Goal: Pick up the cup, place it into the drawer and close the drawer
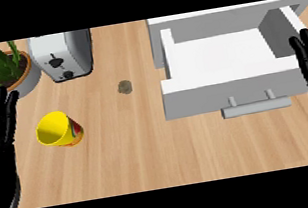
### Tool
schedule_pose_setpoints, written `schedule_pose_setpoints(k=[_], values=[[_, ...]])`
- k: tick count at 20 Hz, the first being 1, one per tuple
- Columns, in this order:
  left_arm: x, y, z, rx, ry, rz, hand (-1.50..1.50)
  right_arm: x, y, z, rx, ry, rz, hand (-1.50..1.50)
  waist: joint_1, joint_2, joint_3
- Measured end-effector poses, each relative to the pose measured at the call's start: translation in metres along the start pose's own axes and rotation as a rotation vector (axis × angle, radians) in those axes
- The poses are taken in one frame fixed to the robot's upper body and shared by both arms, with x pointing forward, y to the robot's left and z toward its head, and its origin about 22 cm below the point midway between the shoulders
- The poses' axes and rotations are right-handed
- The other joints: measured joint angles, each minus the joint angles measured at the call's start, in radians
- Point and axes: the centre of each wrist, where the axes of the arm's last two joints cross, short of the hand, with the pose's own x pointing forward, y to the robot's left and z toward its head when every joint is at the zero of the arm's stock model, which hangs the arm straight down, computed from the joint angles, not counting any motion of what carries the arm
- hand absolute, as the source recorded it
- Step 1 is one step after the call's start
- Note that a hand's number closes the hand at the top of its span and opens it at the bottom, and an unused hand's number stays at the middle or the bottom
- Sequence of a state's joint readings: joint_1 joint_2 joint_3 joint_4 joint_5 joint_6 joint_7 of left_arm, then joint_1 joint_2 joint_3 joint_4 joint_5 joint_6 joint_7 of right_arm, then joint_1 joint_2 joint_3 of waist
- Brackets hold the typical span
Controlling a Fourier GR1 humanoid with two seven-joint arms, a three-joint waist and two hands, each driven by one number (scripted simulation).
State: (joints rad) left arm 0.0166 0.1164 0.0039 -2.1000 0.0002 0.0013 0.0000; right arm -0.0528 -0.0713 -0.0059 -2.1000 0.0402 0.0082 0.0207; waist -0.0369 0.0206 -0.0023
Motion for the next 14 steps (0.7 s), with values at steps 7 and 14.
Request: schedule_pose_setpoints(k=[7, 14], values=[[-0.014, 0.039, -0.009, -0.161, 0.014, 0.129, -1.50, -0.006, 0.001, 0.009, 0.031, 0.026, -0.020, -1.50, 0.031, -0.015, 0.001], [-0.055, 0.077, -0.022, -0.133, 0.179, 0.301, -1.50, -0.011, 0.004, -0.002, 0.140, 0.127, -0.048, -1.50, 0.033, -0.017, 0.002]])
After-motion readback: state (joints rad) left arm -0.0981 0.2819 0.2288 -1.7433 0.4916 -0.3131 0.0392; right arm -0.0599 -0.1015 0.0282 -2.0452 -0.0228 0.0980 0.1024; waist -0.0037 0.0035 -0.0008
